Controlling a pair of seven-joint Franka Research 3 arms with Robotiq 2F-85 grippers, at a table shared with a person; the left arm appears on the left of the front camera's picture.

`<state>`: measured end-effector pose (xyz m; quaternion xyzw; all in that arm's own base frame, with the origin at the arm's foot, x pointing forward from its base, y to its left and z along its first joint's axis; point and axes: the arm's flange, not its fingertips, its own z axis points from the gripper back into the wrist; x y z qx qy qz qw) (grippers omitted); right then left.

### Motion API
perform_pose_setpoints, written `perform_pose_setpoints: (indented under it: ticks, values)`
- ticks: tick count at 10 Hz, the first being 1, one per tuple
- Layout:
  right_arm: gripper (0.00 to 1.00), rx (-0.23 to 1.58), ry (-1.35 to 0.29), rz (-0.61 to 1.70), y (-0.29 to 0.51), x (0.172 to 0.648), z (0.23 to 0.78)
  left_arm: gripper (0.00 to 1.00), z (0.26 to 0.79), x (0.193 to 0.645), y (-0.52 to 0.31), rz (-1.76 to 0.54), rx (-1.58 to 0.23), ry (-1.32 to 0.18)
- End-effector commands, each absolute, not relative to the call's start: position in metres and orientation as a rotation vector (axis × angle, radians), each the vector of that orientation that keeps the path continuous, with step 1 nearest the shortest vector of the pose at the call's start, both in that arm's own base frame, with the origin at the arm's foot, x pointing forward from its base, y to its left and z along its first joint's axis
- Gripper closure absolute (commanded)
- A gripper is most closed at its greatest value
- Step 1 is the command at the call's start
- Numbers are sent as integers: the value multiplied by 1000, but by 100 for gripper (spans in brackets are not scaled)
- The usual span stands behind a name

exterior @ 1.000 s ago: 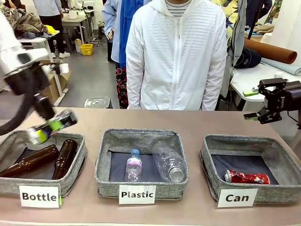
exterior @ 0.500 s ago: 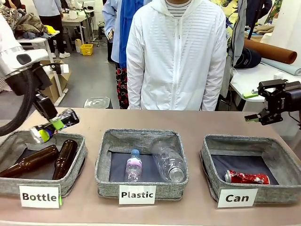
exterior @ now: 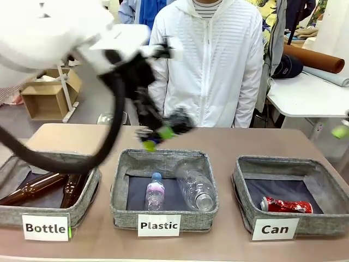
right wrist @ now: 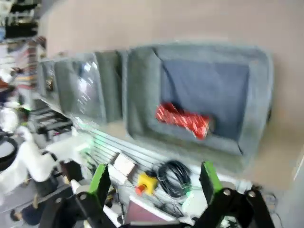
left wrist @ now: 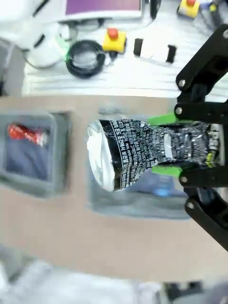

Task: Sort the can waste into the basket.
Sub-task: Pick up the can waste from the table and place it in the right Fabric basket.

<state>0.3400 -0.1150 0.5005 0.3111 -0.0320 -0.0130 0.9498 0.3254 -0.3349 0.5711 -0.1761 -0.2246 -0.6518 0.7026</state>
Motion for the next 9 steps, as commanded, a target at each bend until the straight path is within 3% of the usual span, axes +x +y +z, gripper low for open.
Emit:
perform_pose_setpoints:
  ticks: [1,2,4,5,9]
  values:
    - [0,581,-21,-22,-152,287,497,63,558,352,-407,-1689,-408,-562]
    - [0,542,-35,-70,-172,264,489,63,554,353,-466,-1761,-441,-630]
    - [0,632,-111,-88,-189,226,463,63,542,377,-582,-1775,-346,-763]
    - [0,569,-37,-91,-179,253,492,63,525,386,-627,-1776,-372,-709]
    - [0,569,-37,-91,-179,253,492,63,472,397,-686,-1766,-478,-484]
